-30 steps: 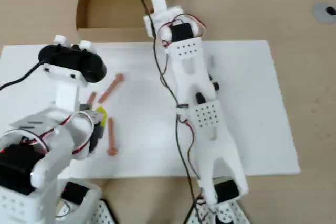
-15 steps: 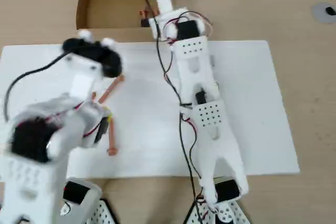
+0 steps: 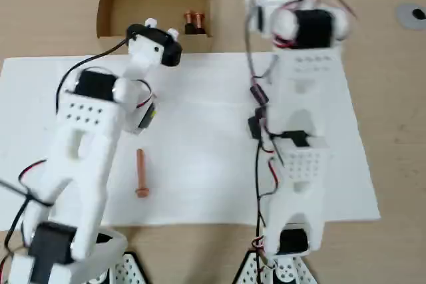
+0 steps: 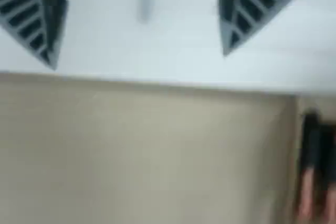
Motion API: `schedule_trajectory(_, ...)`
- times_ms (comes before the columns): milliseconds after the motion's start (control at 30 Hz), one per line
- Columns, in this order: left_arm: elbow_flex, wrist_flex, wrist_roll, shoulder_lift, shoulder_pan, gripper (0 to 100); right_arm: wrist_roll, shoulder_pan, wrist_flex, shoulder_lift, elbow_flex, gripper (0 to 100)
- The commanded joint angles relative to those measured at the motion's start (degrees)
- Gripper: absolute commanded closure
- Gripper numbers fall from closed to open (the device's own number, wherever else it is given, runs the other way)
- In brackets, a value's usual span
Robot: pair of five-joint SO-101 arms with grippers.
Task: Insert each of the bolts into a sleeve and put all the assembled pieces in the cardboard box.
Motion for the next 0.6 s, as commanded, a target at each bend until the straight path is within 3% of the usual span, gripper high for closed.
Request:
schedule_trajectory(0, -2.73, -4.75, -0.26, 4.44, -0.53, 91, 0.53, 3.30, 0.88, -11.30, 3.82, 75.8)
schedule_trajectory(400, -2.73, -12.04, -0.18, 15.43, -1.41, 86, 0.53, 4.18, 0.79, -39.25, 58.95, 75.7)
schedule_trajectory(567, -2.73, -16.09, -0.62, 18.07, -3.87, 86, 0.62, 4.26, -0.09, -47.60, 75.38, 75.7)
